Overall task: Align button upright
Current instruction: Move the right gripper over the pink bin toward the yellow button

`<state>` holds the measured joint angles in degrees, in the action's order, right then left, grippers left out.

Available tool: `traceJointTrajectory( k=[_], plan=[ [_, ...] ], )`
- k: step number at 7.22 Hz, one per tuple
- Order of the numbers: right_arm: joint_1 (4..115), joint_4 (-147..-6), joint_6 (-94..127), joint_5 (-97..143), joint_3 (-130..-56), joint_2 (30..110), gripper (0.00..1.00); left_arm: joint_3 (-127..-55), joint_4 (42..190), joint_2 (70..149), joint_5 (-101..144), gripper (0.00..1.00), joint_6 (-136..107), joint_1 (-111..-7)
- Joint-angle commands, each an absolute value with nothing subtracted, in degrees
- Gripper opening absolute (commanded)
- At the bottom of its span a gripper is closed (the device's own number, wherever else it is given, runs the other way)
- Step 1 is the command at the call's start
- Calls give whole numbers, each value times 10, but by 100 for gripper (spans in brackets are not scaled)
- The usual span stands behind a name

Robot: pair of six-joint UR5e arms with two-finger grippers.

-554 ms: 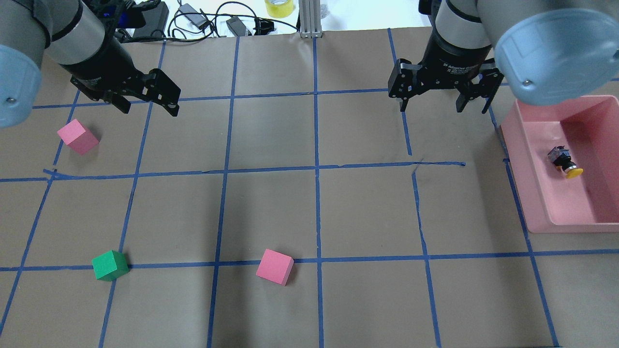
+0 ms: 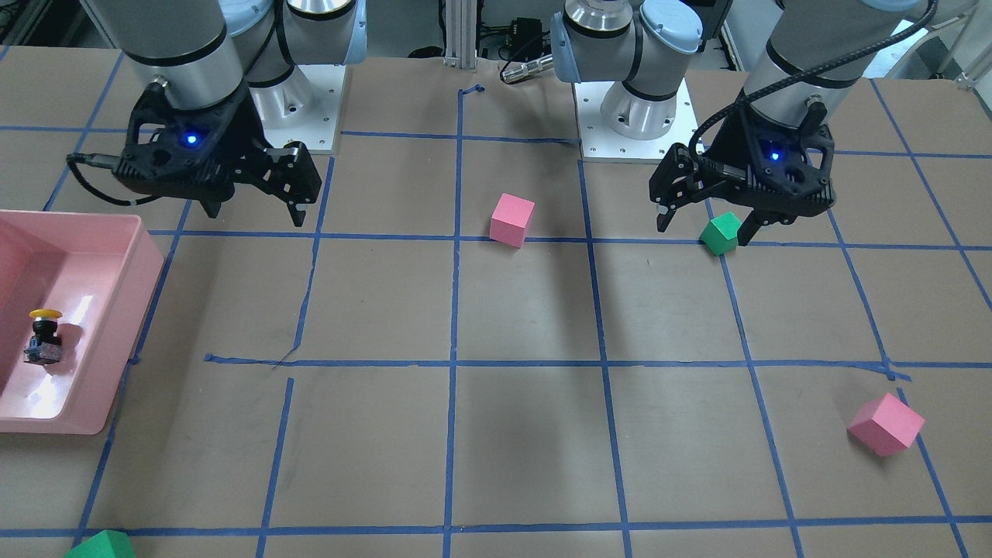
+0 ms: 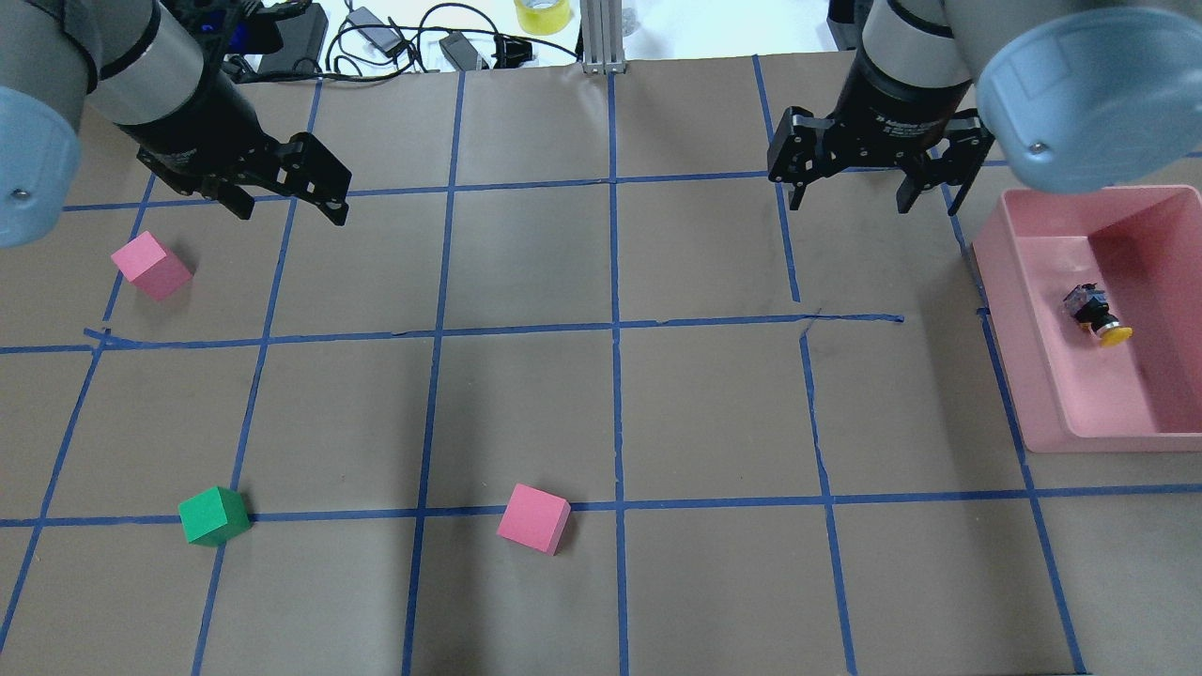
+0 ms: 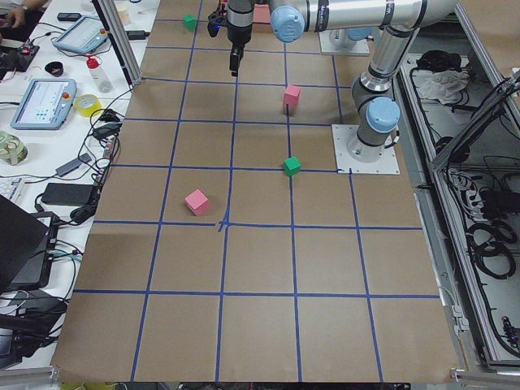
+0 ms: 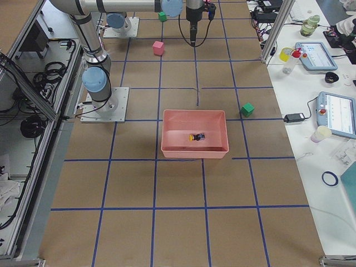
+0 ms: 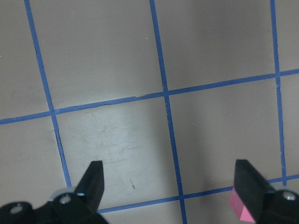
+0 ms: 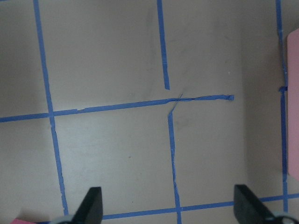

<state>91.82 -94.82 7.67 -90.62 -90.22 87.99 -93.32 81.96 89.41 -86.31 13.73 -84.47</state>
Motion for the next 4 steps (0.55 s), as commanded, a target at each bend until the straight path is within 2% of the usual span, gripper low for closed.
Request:
traceJointTrajectory(
  k=[1, 4],
  plan=[
    [835, -946, 14, -897, -899, 873, 100, -935, 788, 897, -863, 100, 157, -845],
    [768, -951, -71, -911, -903, 864, 100, -936, 786, 898, -857, 100, 159, -845]
  ],
)
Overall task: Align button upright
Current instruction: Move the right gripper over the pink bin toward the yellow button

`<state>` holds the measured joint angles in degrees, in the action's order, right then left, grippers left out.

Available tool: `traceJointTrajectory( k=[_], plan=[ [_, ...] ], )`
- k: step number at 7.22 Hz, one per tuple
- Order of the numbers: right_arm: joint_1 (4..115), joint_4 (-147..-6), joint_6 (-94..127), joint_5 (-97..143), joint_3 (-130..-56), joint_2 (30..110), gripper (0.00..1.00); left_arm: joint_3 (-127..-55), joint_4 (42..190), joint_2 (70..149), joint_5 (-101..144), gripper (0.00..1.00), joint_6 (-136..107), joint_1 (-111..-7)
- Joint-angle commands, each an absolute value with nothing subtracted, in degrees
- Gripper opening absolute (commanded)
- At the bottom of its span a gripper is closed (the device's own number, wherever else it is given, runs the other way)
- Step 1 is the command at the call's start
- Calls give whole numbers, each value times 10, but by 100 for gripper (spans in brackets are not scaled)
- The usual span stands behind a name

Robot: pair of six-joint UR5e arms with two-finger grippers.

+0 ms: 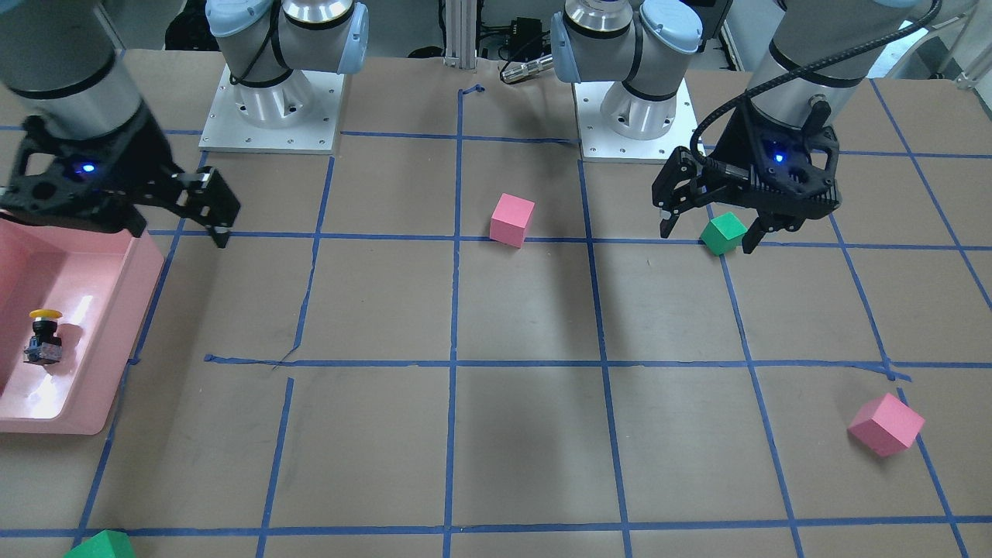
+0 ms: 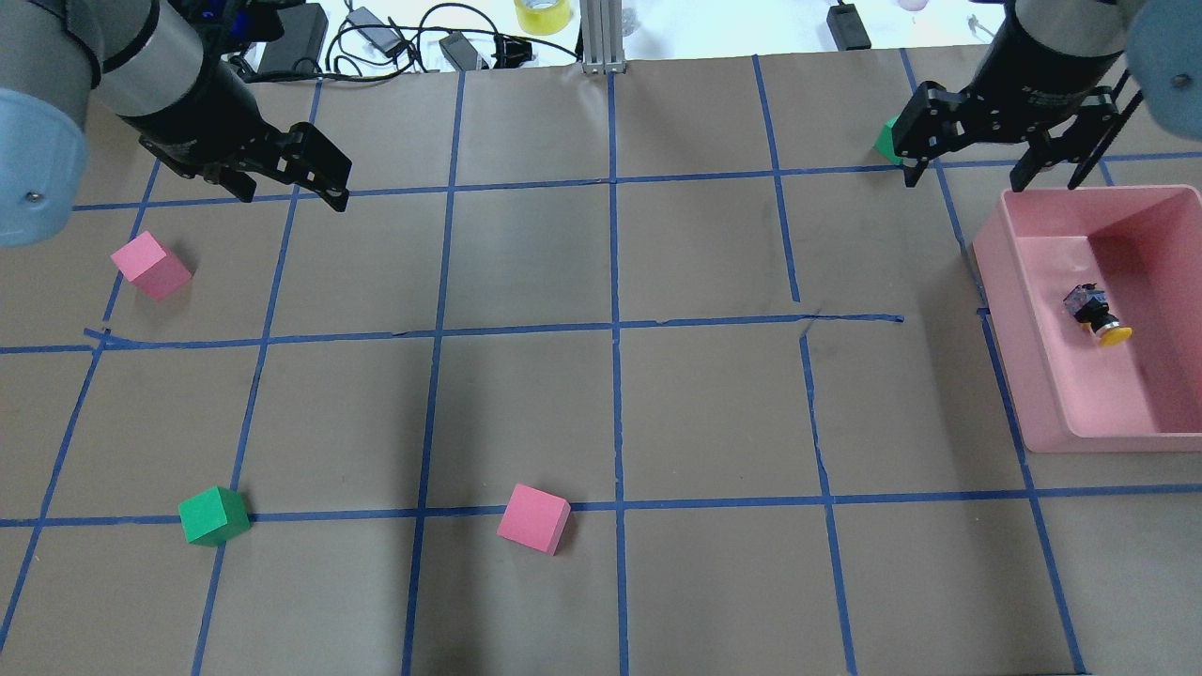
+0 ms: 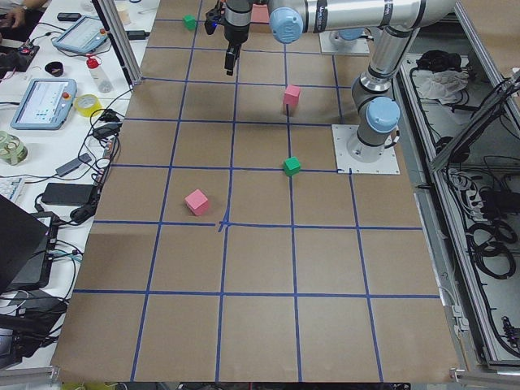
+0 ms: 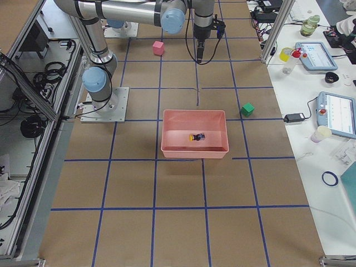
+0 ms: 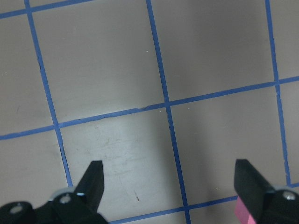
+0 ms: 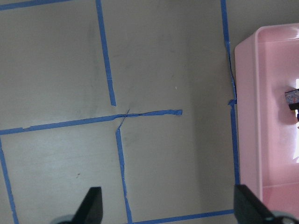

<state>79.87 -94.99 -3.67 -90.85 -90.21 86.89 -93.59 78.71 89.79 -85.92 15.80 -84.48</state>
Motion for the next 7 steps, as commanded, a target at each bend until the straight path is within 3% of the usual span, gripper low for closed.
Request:
traceJointTrajectory(
  k=[1, 7],
  plan=[
    [744, -961, -103, -924, -904, 854, 100, -937, 787, 900, -858, 100, 159, -846],
    [600, -1158, -301, -936, -938, 705, 100, -941, 780, 907, -860, 100, 162, -846]
  ],
)
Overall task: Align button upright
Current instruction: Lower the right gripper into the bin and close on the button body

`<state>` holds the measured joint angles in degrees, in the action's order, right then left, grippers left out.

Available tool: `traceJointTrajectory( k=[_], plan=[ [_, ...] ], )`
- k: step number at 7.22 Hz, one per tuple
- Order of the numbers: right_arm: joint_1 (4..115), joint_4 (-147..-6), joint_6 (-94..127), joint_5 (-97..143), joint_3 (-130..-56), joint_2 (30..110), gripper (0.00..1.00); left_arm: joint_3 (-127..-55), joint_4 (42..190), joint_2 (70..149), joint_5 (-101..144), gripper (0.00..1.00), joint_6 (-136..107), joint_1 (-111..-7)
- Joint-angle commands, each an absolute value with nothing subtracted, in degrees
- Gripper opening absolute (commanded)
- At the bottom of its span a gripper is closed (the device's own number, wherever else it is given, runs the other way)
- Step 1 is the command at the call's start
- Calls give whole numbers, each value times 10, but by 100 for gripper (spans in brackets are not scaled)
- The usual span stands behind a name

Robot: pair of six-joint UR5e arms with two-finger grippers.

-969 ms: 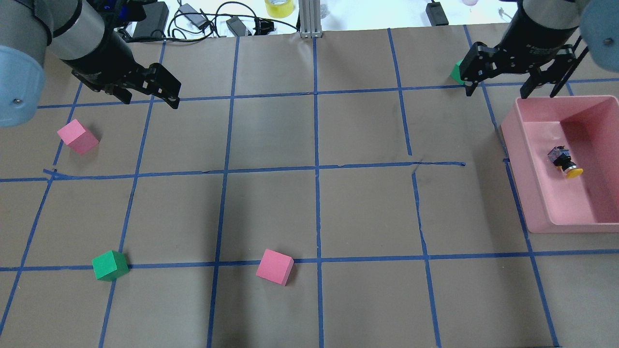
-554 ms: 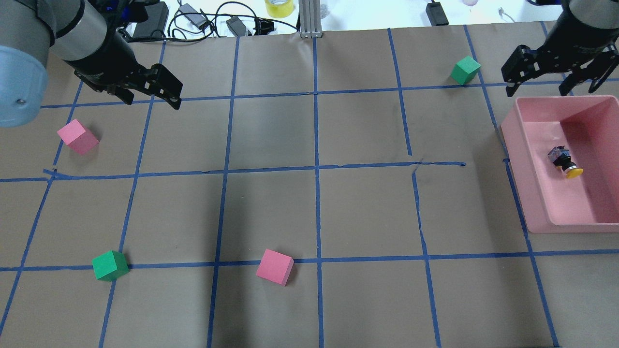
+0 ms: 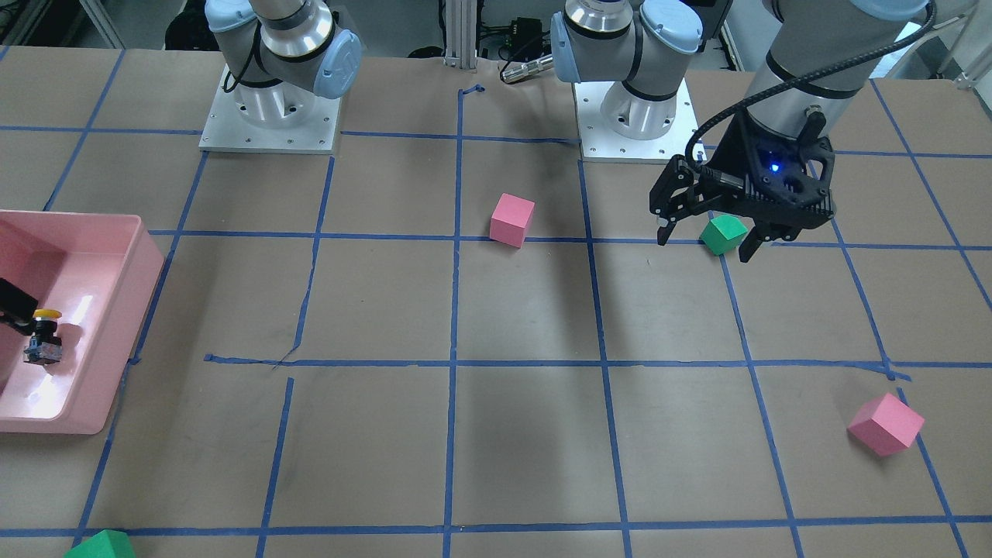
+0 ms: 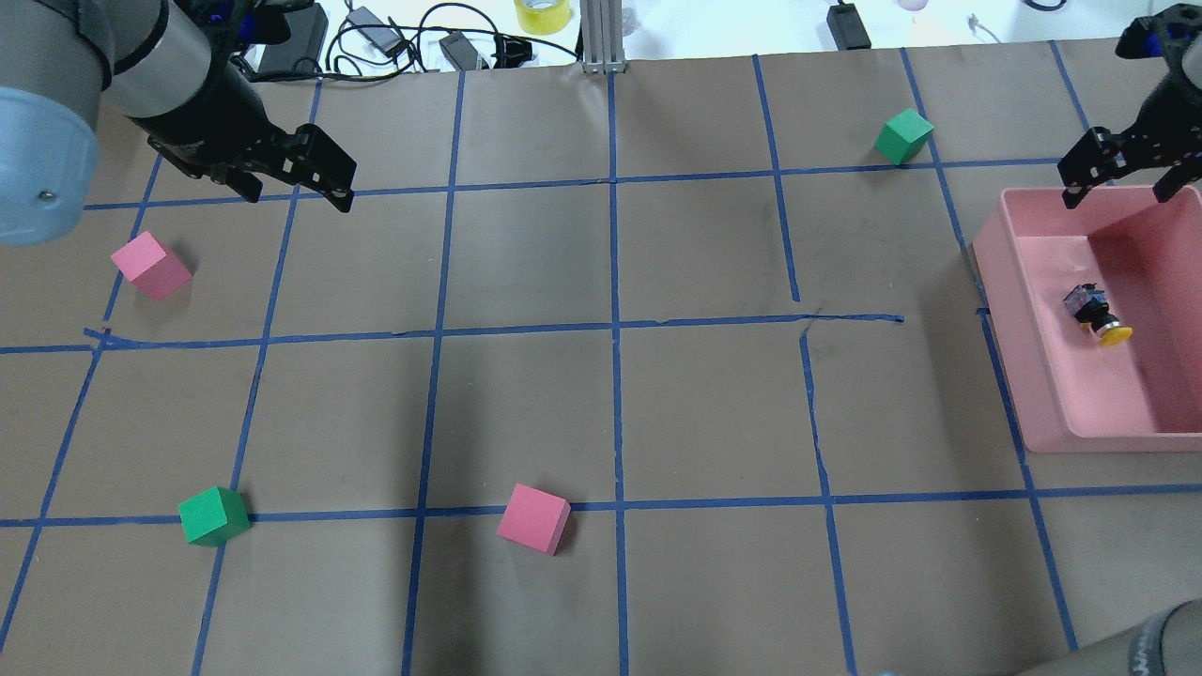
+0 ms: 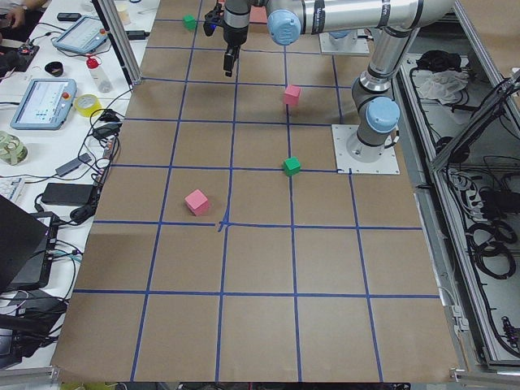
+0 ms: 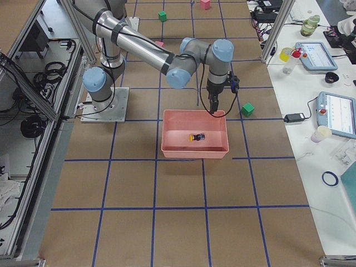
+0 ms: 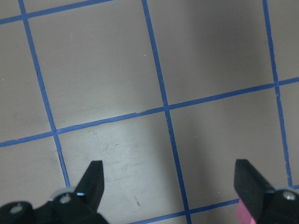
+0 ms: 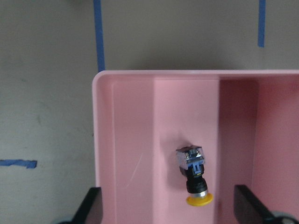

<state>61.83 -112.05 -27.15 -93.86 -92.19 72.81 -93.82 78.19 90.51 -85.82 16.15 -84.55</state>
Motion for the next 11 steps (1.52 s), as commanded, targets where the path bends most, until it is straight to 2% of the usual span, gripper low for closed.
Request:
traceJointTrajectory(
  k=[1, 4, 11],
  plan=[
    [598, -1206, -303, -933, -961, 697, 100, -943, 780, 909, -859, 100, 162, -846],
    [570, -1249, -344, -933, -1029, 690, 100, -943, 779, 910, -859, 100, 162, -847],
    [570, -1274, -366, -929, -1042, 674, 100, -952, 769, 910, -861, 100, 177, -850]
  ],
)
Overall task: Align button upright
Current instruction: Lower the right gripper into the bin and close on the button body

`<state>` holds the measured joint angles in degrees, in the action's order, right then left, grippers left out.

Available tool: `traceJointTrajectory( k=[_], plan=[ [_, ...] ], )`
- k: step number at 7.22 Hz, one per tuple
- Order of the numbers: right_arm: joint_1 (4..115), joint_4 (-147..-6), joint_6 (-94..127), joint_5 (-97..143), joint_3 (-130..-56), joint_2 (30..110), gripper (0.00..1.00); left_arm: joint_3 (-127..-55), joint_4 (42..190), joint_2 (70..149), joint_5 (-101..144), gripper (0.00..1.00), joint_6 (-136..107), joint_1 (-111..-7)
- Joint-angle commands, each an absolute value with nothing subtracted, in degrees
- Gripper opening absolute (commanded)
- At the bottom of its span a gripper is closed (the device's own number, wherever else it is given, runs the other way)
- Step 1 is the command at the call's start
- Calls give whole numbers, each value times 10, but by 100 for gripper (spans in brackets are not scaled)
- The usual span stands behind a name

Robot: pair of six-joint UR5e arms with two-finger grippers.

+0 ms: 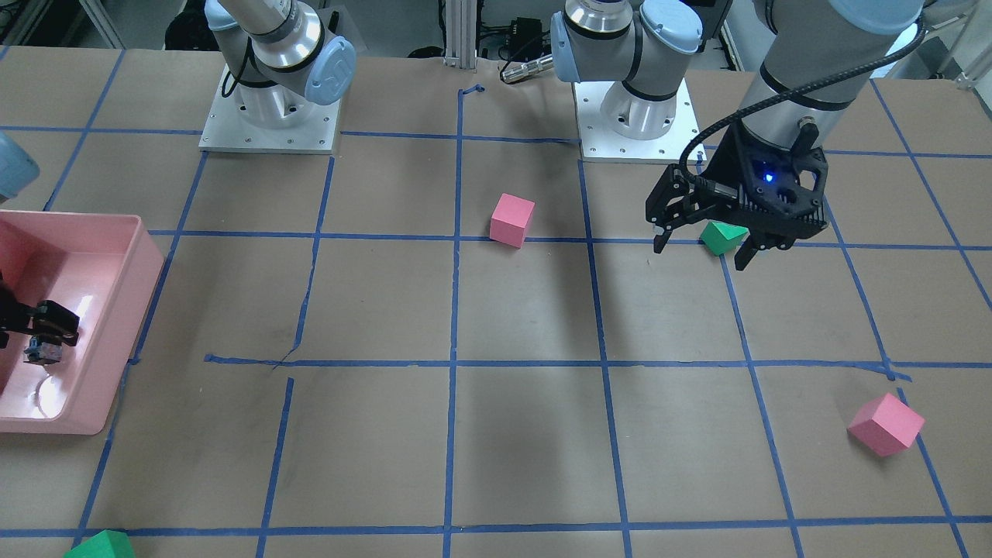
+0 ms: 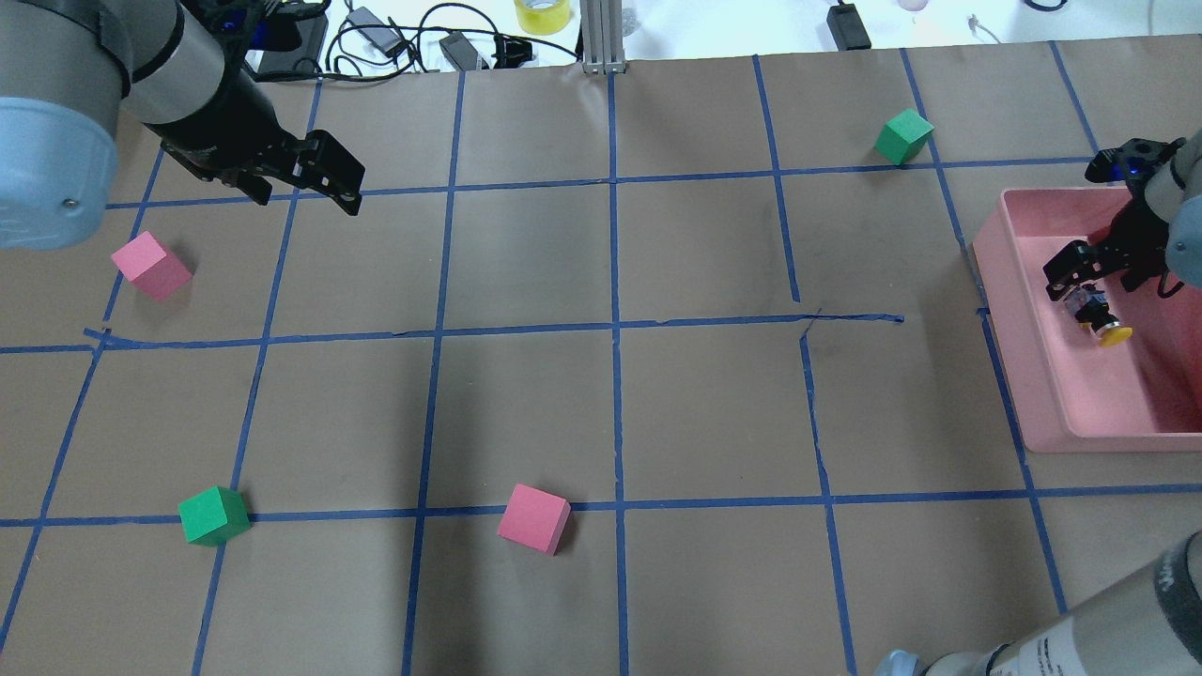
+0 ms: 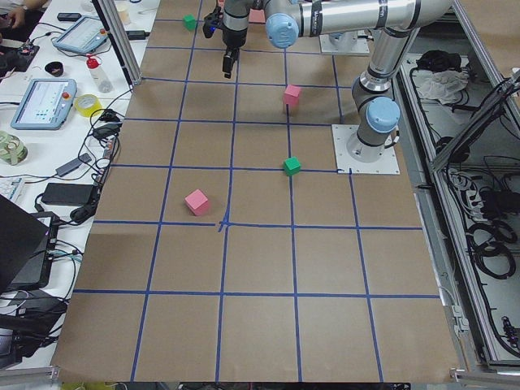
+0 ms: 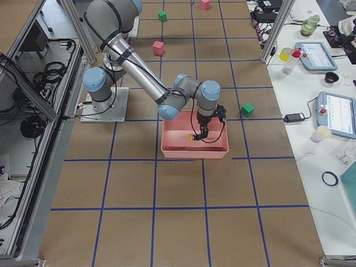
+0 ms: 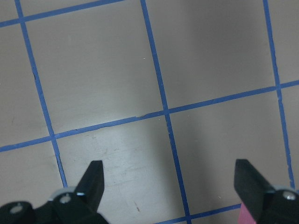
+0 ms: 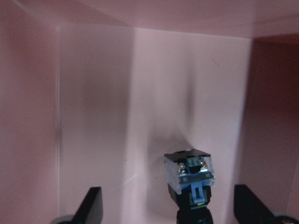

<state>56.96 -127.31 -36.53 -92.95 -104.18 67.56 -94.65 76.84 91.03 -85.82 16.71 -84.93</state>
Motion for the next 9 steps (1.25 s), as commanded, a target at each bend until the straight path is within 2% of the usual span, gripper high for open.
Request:
traceJointTrajectory(
  k=[1, 9],
  plan=[
    [570, -1274, -366, -930, -1042, 672, 100, -954, 769, 908, -863, 100, 185, -851],
    [570, -1304, -370, -930, -1042, 641, 100, -954, 771, 909, -866, 100, 232, -845]
  ],
)
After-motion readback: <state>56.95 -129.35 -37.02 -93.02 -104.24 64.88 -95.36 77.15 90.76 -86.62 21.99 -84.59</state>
